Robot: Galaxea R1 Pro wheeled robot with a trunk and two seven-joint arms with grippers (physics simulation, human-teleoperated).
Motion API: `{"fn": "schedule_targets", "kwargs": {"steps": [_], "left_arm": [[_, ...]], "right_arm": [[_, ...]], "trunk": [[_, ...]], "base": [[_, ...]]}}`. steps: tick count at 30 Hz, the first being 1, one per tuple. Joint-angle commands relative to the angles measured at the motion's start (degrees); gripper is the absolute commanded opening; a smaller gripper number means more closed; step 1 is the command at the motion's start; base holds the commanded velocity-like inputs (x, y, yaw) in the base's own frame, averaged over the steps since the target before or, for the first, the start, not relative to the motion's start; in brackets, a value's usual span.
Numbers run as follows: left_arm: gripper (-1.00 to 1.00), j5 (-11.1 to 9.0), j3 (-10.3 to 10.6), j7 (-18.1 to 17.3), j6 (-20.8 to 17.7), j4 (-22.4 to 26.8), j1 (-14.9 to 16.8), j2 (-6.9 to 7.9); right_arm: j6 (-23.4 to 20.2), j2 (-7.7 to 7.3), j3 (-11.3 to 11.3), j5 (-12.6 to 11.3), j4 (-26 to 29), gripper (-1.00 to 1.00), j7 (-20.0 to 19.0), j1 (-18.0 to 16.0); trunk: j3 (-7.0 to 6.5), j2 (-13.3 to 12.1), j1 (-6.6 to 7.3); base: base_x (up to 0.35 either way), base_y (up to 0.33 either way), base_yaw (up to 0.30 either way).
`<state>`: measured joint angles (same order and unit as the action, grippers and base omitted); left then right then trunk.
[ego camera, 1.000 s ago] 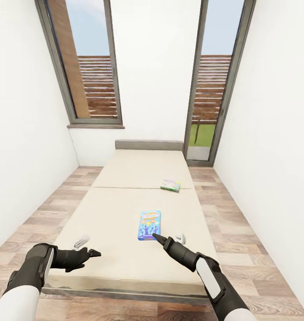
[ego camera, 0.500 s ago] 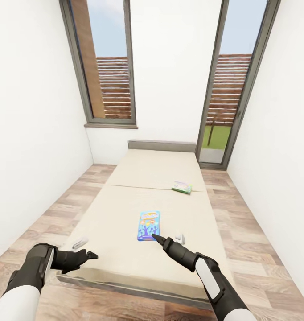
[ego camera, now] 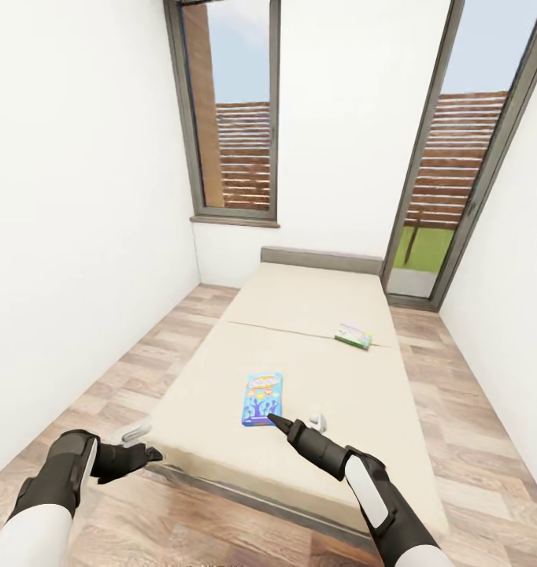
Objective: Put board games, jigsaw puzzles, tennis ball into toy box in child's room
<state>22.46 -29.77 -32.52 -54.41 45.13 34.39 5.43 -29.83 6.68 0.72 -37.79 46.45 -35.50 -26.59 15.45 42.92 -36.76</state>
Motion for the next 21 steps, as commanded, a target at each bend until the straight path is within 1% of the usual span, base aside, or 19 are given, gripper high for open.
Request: {"fn": "schedule_targets", "kwargs": {"steps": [1, 2, 5, 12, 15, 19, 21], "left_arm": [[1.00, 0.7, -0.2, -0.1, 0.4, 0.0, 0.1, -0.05], [1.00, 0.7, -0.1, 0.3, 1.3, 0.0, 0.1, -0.02], [1.00, 0.8, -0.1, 0.6, 2.4, -0.3, 0.1, 0.00], [1.00, 0.8, 0.0, 0.9, 2.9, -0.6, 0.1, -0.13], [1.00, 0.8, -0.1, 2.2, 3.1, -0.6, 0.1, -0.19], [1.00, 0.7, -0.2, 5.3, 3.4, -0.6, 0.1, -0.24], [1.00, 0.7, -0.2, 5.7, 3.4, -0.6, 0.1, -0.24]], "right_arm": [[-0.5, 0.00, 0.0, -0.6, 0.0, -1.00, 0.1, 0.0], [-0.5, 0.00, 0.0, -0.6, 0.0, -1.00, 0.1, 0.0], [-0.5, 0.00, 0.1, -0.6, 0.0, -1.00, 0.1, 0.0], [-0.5, 0.07, 0.2, -0.5, 0.0, -1.00, 0.1, 0.0], [0.1, 0.08, 0.2, -0.5, 0.0, -1.00, 0.1, 0.0], [0.9, 0.06, 0.2, -0.5, 0.0, -1.00, 0.2, 0.0], [0.9, 0.06, 0.2, -0.5, 0.0, -1.00, 0.2, 0.0]], "trunk": [[-0.11, -0.4, 0.21], [-0.28, -0.8, 0.43], [-0.82, -2.0, 1.09], [-2.08, -4.8, 2.63], [-2.62, -6.0, 3.29], [-3.34, -7.6, 4.17], [-3.70, -8.4, 4.61]], "base": [[-0.001, 0.000, 0.288], [0.000, 0.000, 0.289], [0.000, 0.000, 0.289], [0.000, 0.000, 0.290], [0.000, 0.000, 0.290], [0.000, 0.000, 0.290], [0.000, 0.000, 0.290]]}}
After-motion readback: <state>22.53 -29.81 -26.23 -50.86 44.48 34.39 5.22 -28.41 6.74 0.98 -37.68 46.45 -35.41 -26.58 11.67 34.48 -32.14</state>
